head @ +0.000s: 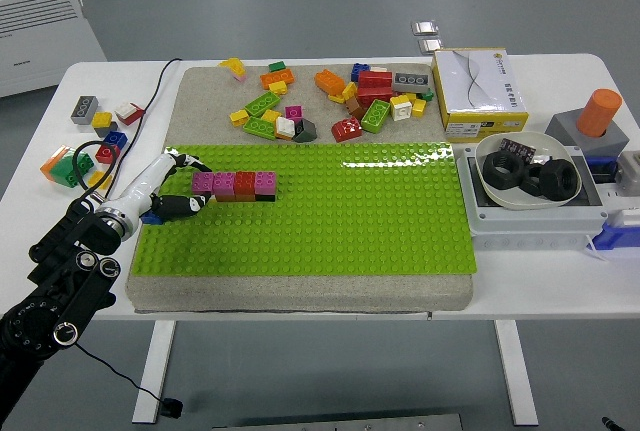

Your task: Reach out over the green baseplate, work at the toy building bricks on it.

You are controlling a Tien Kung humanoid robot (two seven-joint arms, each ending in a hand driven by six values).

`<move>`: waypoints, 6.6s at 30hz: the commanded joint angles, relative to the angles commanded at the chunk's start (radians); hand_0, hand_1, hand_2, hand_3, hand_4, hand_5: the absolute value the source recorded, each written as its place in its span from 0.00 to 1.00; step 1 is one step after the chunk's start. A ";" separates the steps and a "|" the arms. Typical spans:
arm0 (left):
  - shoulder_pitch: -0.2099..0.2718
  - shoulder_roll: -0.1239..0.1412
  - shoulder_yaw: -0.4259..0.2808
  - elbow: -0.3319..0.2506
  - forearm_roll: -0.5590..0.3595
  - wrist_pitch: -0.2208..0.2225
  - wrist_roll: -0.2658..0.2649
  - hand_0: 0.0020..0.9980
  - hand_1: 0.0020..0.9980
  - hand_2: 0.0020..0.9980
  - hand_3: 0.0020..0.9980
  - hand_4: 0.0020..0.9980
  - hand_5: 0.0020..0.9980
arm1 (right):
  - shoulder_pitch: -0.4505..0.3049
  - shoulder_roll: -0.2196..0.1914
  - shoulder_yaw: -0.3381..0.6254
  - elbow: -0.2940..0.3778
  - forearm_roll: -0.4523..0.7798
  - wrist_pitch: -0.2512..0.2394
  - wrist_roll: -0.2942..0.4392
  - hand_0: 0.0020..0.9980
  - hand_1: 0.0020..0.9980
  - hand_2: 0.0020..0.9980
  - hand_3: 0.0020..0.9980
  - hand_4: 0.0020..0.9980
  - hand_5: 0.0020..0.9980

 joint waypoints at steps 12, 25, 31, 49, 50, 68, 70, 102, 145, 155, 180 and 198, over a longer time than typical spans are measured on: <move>-0.001 0.000 0.003 0.005 -0.002 0.002 0.001 0.94 0.93 0.92 0.64 0.60 0.09 | 0.001 0.000 0.004 0.000 -0.004 0.000 0.001 0.52 0.62 0.73 0.82 0.91 1.00; -0.006 -0.002 0.005 0.007 -0.007 0.000 0.006 0.94 0.93 0.92 0.66 0.61 0.09 | 0.002 0.000 0.005 0.000 -0.005 0.001 0.001 0.52 0.61 0.73 0.81 0.91 1.00; -0.009 -0.002 0.004 0.007 -0.007 -0.004 0.013 0.94 0.93 0.92 0.68 0.63 0.09 | 0.003 0.000 0.005 0.000 -0.006 0.001 0.002 0.52 0.61 0.73 0.81 0.91 1.00; -0.011 -0.001 0.010 0.013 -0.009 -0.005 0.014 0.94 0.93 0.92 0.70 0.64 0.09 | 0.002 0.000 0.005 0.000 -0.004 0.001 0.002 0.52 0.61 0.73 0.81 0.91 1.00; -0.011 -0.001 0.010 0.013 -0.009 -0.006 0.013 0.94 0.93 0.92 0.70 0.64 0.09 | 0.002 0.000 0.004 0.000 -0.004 0.001 0.002 0.52 0.61 0.73 0.81 0.91 1.00; 0.021 0.001 -0.028 -0.093 0.047 0.006 0.019 0.94 0.94 0.96 0.85 0.78 0.14 | -0.002 -0.002 0.004 0.000 -0.008 -0.001 -0.001 0.52 0.61 0.73 0.81 0.91 1.00; 0.040 0.004 -0.037 -0.132 0.077 0.017 0.027 0.94 0.94 0.96 0.85 0.78 0.14 | -0.004 -0.002 0.008 0.000 -0.009 0.000 0.000 0.52 0.61 0.73 0.81 0.91 1.00; 0.110 0.010 0.005 -0.196 0.227 0.097 0.079 0.96 0.93 0.94 0.66 0.95 0.68 | -0.007 -0.006 0.028 0.000 -0.021 0.000 0.002 0.52 0.60 0.73 0.82 0.92 1.00; 0.122 0.008 0.007 -0.175 0.201 0.072 0.079 0.97 0.93 0.93 0.66 0.96 0.66 | -0.010 -0.003 0.022 0.000 -0.015 0.000 0.005 0.52 0.60 0.73 0.82 0.92 1.00; 0.121 0.008 0.007 -0.185 0.156 0.088 0.064 0.97 0.93 0.93 0.66 0.96 0.66 | -0.015 0.006 0.048 0.000 -0.039 0.003 0.004 0.52 0.60 0.73 0.82 0.92 1.00; 0.372 0.078 -0.100 -0.453 -0.053 0.187 -0.150 0.78 0.71 0.78 0.74 0.82 0.35 | -0.066 0.066 -0.079 0.000 0.082 -0.004 0.002 0.52 0.63 0.74 0.82 0.91 1.00; 0.505 0.054 -0.075 -0.404 -0.223 0.459 -0.361 0.46 0.28 0.72 0.87 0.86 0.27 | -0.056 0.014 0.079 0.000 0.036 0.000 0.003 0.52 0.63 0.74 0.81 0.91 1.00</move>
